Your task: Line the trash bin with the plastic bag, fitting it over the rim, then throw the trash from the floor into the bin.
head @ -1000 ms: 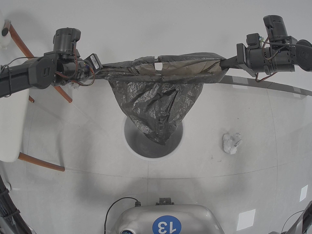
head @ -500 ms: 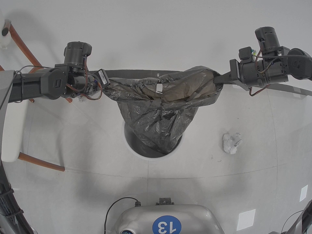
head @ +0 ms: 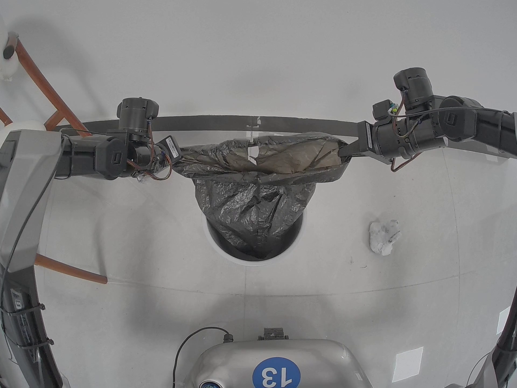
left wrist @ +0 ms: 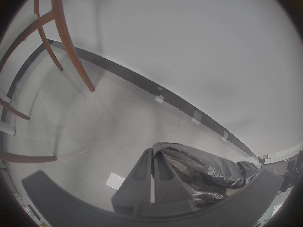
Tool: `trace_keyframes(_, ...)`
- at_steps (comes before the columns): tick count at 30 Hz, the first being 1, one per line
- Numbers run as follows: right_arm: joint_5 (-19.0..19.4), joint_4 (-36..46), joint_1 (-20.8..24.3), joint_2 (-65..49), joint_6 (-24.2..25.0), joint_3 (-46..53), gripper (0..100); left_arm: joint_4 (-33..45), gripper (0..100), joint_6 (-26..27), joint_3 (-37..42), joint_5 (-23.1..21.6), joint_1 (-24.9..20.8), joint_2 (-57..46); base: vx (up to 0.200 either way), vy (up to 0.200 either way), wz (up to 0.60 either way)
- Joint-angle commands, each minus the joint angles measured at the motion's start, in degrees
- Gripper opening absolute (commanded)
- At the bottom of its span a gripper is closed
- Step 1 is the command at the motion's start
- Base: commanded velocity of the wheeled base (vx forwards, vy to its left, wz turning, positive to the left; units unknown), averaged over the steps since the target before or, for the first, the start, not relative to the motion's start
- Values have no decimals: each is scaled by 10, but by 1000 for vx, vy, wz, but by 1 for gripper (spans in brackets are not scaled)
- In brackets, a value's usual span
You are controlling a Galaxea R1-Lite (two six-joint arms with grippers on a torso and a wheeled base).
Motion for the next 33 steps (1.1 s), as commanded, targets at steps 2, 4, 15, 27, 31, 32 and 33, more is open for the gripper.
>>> trace_keyframes(2,1,3,-16,78,-2,-54,0,2,0,-1,-40,-1,9,60,0,0,0)
trace_keyframes(4,2,5,-20,96,-2,-54,0,4,0,-1,-59,-2,8,72,0,0,0)
trace_keyframes(15,2,69,-35,191,-3,-54,0,50,0,-8,-163,-19,-5,141,0,0,0)
trace_keyframes(27,2,184,-38,275,-3,-54,0,214,0,-41,-163,-19,-19,212,0,0,0)
trace_keyframes(31,2,189,-34,270,-7,-54,0,267,0,-61,-163,-20,-18,209,0,0,0)
trace_keyframes(32,2,189,-33,269,-6,-54,0,271,0,-62,-163,-20,-18,211,0,0,0)
trace_keyframes(33,2,191,-33,270,-6,-54,0,276,0,-64,-163,-20,-17,212,0,0,0)
